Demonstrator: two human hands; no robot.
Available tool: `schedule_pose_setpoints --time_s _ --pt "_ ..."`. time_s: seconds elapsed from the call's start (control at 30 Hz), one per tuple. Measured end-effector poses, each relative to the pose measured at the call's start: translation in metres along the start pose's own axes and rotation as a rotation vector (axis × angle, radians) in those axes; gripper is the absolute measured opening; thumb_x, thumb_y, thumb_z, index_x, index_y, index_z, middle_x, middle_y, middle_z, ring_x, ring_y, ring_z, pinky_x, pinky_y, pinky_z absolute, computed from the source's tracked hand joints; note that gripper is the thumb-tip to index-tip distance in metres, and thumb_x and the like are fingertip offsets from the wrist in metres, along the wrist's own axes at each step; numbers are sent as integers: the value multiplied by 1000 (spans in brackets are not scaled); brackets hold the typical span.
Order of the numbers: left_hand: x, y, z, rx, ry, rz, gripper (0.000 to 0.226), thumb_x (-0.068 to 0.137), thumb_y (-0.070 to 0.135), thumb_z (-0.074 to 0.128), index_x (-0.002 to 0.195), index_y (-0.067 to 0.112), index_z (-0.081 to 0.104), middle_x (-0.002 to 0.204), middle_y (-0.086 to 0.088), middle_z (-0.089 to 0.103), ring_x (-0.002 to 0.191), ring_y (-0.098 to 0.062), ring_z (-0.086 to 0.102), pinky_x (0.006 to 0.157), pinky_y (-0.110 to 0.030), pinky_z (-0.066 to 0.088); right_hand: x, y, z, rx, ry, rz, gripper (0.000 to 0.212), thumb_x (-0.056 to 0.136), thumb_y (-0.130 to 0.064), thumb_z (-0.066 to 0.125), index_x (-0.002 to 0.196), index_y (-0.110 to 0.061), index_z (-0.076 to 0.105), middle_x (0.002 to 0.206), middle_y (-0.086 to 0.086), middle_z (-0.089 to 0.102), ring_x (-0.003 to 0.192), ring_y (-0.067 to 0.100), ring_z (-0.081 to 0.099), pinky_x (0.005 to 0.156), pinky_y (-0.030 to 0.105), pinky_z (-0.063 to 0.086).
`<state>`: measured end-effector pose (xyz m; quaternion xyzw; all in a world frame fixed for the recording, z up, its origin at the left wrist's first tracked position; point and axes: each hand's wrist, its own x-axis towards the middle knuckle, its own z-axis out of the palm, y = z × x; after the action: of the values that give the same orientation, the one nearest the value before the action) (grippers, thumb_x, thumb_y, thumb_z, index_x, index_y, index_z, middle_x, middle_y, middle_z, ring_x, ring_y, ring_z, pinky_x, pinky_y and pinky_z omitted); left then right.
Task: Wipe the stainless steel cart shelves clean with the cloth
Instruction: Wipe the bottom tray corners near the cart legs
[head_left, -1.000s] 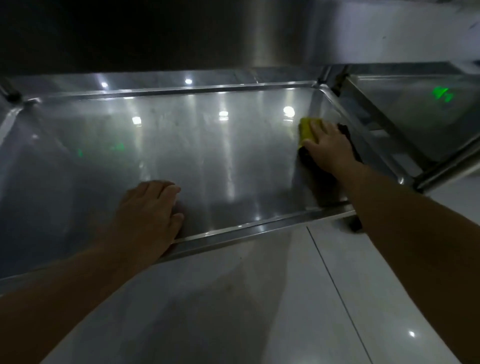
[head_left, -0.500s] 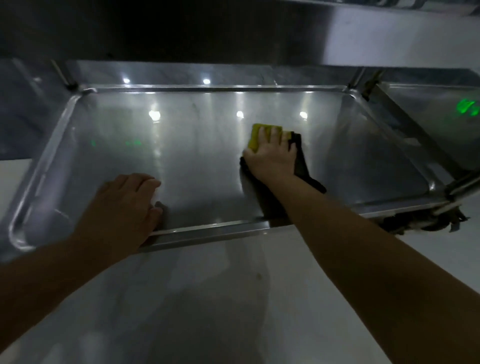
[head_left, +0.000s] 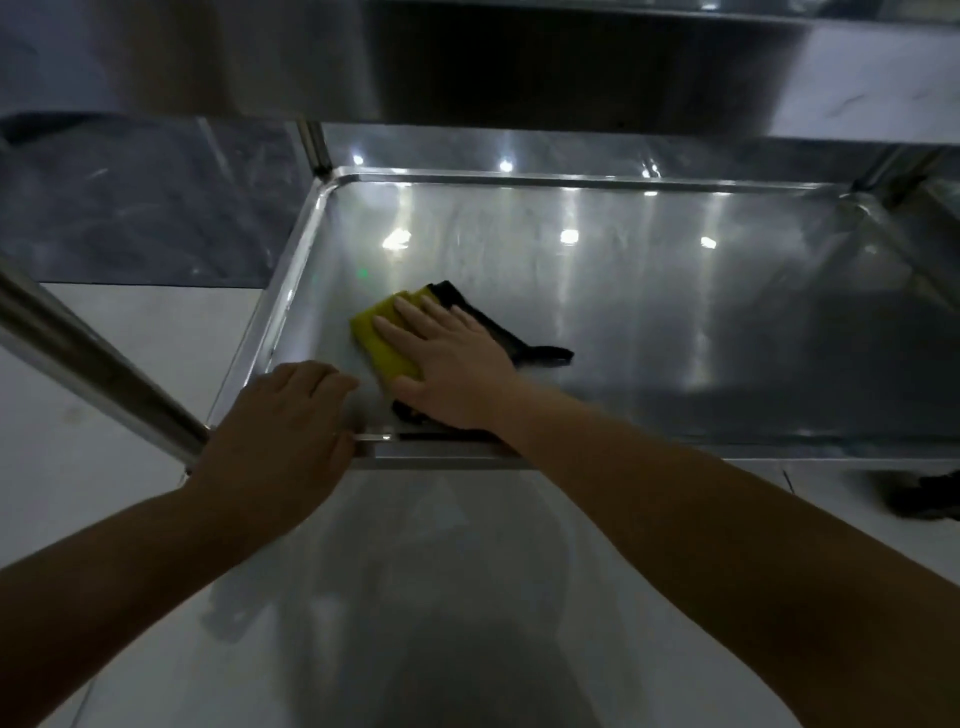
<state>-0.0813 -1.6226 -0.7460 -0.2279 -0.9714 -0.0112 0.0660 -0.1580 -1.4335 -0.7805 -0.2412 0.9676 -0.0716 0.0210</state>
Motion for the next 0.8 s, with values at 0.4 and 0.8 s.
schedule_pose_setpoints --time_s 0.4,0.8 --pt "33 54 7 -68 110 55 51 74 32 37 104 1 63 99 -18 63 86 -38 58 78 -42 40 -178 200 -45 -56 77 777 70 90 -48 33 153 -20 17 160 10 12 146 28 11 115 46 16" --pt "9 17 4 -149 43 32 53 73 37 39 109 5 62 107 -13 62 94 -33 59 81 -43 46 -128 97 -25 -52 43 859 70 97 -45 37 153 -18 5 160 11 -1 146 34 -1 115 53 5"
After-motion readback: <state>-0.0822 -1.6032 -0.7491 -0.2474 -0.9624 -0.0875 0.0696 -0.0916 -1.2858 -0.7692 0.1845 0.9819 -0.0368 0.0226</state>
